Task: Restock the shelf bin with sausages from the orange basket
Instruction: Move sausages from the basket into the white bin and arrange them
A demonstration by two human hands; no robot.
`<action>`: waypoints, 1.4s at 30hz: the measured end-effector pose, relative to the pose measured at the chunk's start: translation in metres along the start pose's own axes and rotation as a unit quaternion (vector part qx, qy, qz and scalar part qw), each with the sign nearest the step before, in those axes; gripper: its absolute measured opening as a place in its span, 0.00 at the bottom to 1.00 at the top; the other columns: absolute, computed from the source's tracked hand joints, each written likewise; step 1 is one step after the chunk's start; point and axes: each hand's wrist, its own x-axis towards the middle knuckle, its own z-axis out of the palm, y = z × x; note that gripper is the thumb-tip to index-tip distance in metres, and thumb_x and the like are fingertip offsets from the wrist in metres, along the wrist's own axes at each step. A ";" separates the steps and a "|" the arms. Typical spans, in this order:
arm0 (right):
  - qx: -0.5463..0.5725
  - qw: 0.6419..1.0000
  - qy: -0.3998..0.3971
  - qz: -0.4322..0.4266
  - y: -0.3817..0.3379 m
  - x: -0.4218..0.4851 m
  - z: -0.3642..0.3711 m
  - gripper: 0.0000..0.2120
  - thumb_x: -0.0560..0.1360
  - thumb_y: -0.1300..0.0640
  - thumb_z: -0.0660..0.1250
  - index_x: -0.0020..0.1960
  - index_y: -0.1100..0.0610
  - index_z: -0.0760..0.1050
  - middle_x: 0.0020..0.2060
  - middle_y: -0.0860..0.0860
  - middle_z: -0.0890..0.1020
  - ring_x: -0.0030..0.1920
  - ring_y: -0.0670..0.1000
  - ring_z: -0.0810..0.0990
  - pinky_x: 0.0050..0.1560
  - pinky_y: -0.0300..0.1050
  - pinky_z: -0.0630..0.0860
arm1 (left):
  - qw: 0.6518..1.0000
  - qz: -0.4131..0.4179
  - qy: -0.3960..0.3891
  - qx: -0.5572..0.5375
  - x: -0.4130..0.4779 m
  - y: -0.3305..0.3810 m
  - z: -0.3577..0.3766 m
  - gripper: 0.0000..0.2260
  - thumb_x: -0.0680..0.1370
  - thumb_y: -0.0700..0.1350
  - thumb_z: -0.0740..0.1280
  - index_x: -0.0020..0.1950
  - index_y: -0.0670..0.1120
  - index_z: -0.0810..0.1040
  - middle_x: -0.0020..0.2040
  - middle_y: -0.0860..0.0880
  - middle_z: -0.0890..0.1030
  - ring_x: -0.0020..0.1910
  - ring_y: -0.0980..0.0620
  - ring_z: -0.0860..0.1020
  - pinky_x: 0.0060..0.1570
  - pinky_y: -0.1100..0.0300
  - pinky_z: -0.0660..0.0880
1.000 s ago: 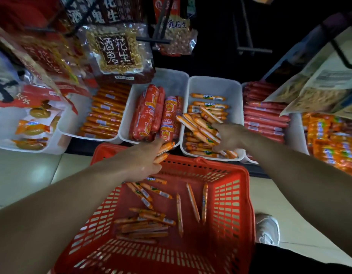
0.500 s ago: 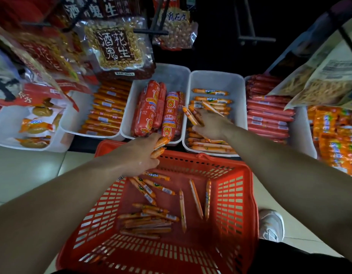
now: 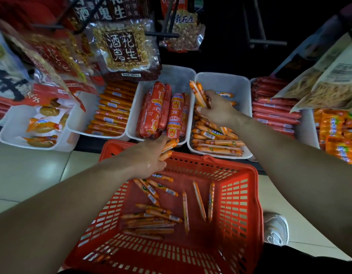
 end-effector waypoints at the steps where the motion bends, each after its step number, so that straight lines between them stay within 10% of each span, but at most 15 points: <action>1: -0.011 1.000 -0.013 -0.003 0.000 0.000 -0.001 0.16 0.81 0.54 0.65 0.67 0.54 0.68 0.46 0.47 0.75 0.46 0.48 0.76 0.48 0.46 0.69 | 1.000 -0.003 -0.002 0.005 -0.001 0.000 0.000 0.30 0.80 0.47 0.68 0.77 0.53 0.56 0.52 0.53 0.71 0.45 0.55 0.73 0.35 0.68 0.65; 13: -0.280 0.944 -0.169 0.039 0.042 -0.024 0.000 0.37 0.77 0.54 0.70 0.79 0.49 0.54 0.66 0.56 0.76 0.58 0.57 0.77 0.53 0.49 0.75 | 1.000 -0.008 0.010 0.020 0.008 0.001 -0.004 0.29 0.80 0.48 0.67 0.77 0.53 0.57 0.51 0.53 0.71 0.43 0.55 0.74 0.36 0.63 0.68; 20: -0.195 0.971 -0.131 0.046 0.068 -0.033 -0.030 0.24 0.79 0.54 0.68 0.74 0.50 0.69 0.69 0.53 0.76 0.66 0.54 0.75 0.63 0.45 0.71 | 1.000 -0.009 0.014 0.022 0.015 -0.002 -0.001 0.28 0.80 0.47 0.67 0.76 0.53 0.58 0.45 0.58 0.68 0.39 0.61 0.71 0.32 0.69 0.64; 24: -0.239 0.964 -0.111 0.012 0.079 -0.053 -0.045 0.16 0.80 0.54 0.63 0.67 0.46 0.77 0.65 0.47 0.78 0.64 0.53 0.76 0.60 0.46 0.73 | 1.000 -0.006 0.014 -0.025 0.024 0.010 -0.001 0.28 0.79 0.43 0.68 0.75 0.51 0.60 0.62 0.52 0.77 0.54 0.60 0.78 0.42 0.73 0.69; 30: -0.137 0.990 -0.010 0.024 0.106 -0.088 -0.062 0.12 0.79 0.57 0.64 0.59 0.48 0.81 0.52 0.45 0.82 0.48 0.47 0.78 0.48 0.43 0.72 | 0.992 0.063 0.050 0.092 0.081 0.070 0.000 0.24 0.78 0.46 0.69 0.73 0.51 0.66 0.63 0.45 0.77 0.54 0.47 0.76 0.42 0.59 0.66; 42: -0.132 0.991 -0.017 0.032 0.137 -0.107 -0.070 0.12 0.76 0.59 0.65 0.57 0.51 0.81 0.52 0.48 0.84 0.54 0.52 0.81 0.49 0.40 0.70 | 0.977 0.134 0.065 0.155 0.143 0.107 0.042 0.33 0.74 0.49 0.73 0.77 0.51 0.64 0.74 0.49 0.67 0.72 0.47 0.67 0.69 0.52 0.67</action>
